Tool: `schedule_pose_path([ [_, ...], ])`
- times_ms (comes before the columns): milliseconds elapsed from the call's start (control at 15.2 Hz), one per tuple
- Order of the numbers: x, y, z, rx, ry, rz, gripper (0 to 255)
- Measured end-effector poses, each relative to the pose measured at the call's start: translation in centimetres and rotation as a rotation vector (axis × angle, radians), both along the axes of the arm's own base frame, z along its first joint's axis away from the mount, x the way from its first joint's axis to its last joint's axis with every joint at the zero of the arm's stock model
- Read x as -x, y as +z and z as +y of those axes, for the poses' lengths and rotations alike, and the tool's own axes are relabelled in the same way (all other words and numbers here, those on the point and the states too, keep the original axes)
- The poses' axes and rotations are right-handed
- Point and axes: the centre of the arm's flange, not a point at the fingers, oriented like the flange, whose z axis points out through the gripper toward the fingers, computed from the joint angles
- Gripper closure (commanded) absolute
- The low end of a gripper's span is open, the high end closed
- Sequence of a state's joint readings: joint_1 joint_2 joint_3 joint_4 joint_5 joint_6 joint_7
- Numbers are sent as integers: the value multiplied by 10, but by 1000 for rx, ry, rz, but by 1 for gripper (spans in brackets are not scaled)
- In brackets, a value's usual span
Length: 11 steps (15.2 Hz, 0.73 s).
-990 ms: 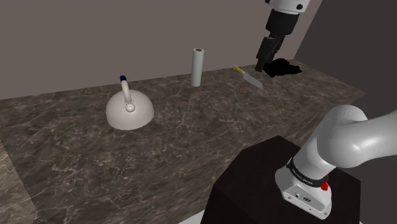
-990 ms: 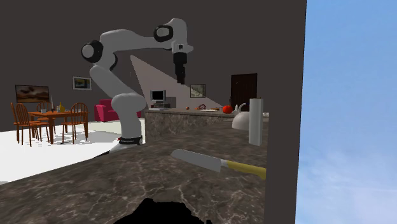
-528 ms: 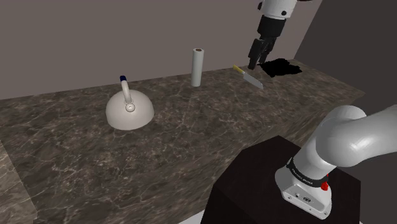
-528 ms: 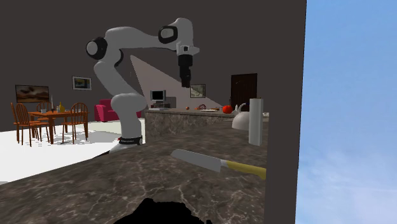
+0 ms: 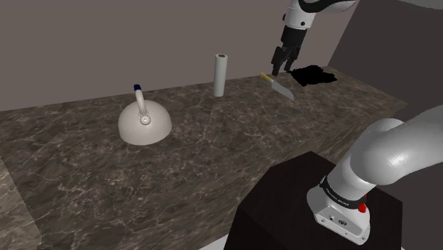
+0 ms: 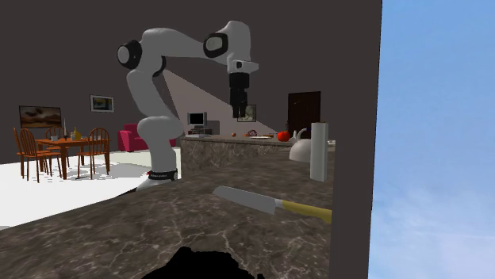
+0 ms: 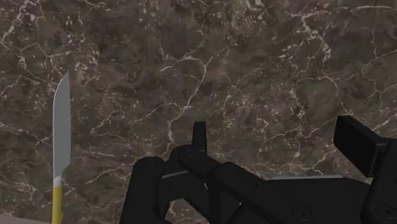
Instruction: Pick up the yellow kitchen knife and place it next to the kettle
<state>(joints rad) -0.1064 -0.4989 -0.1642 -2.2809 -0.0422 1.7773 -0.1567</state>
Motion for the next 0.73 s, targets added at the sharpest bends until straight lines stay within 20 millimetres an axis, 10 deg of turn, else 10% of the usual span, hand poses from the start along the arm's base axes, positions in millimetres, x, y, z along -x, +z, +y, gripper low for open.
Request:
schedule_pose_path([
  [726,-60,-60,-124,-39,-118,28,0],
])
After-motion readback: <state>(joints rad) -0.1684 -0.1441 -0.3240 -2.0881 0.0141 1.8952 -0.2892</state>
